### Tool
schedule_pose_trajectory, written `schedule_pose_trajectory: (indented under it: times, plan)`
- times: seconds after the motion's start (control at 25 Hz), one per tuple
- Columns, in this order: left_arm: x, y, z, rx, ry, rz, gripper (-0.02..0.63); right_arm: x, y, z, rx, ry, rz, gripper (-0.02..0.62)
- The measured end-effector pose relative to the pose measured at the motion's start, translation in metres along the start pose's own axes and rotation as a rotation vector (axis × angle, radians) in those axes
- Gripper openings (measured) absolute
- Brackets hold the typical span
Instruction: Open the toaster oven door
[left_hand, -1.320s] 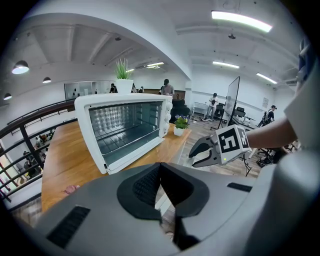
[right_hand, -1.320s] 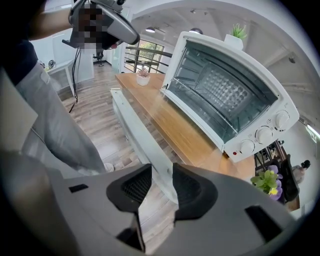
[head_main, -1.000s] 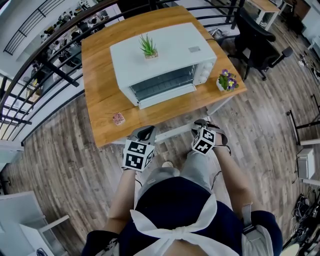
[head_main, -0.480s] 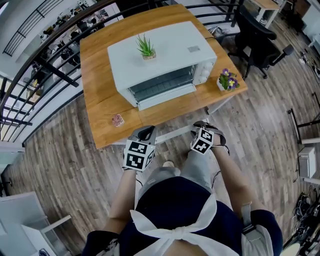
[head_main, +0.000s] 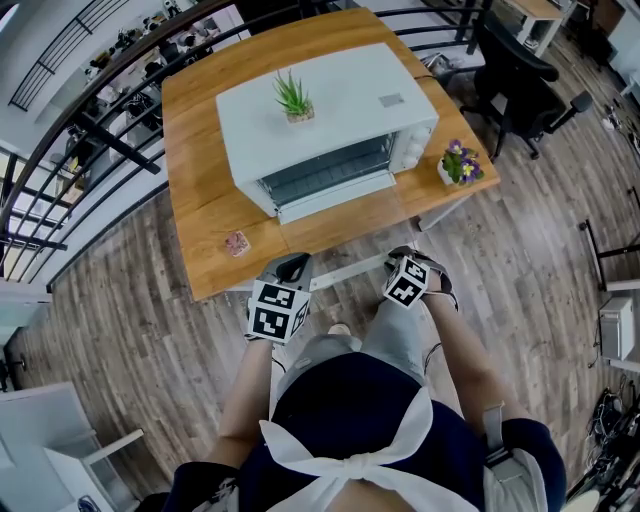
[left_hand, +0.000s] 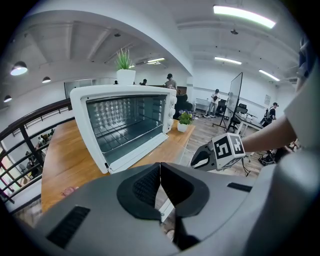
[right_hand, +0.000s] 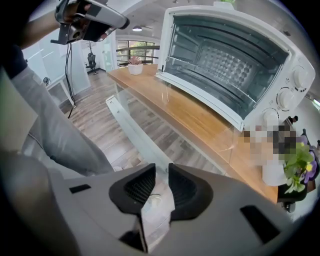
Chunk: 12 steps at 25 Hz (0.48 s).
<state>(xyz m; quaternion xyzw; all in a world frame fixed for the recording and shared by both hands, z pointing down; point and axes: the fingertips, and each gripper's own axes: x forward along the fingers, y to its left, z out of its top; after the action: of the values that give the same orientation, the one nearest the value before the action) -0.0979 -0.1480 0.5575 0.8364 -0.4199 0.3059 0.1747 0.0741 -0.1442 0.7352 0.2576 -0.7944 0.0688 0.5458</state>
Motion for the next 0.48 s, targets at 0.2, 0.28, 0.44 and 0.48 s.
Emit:
schedule_pose_trajectory:
  times: [0.2,0.28,0.44,0.48]
  plan:
    - [0.001,0.001,0.002,-0.003,-0.004,0.002,0.021,-0.003,0.001,0.003,0.006,-0.006,0.017,0.098]
    - [0.001,0.0,0.003,-0.005,-0.006,0.002,0.021,-0.01,0.002,0.008,0.001,-0.017,0.016,0.101]
    - [0.0,0.0,0.005,-0.016,-0.014,0.012,0.021,-0.02,0.001,0.019,0.012,-0.06,0.017,0.104]
    - [-0.001,0.001,0.007,-0.021,-0.017,0.016,0.021,-0.024,0.0,0.023,0.021,-0.074,0.016,0.104]
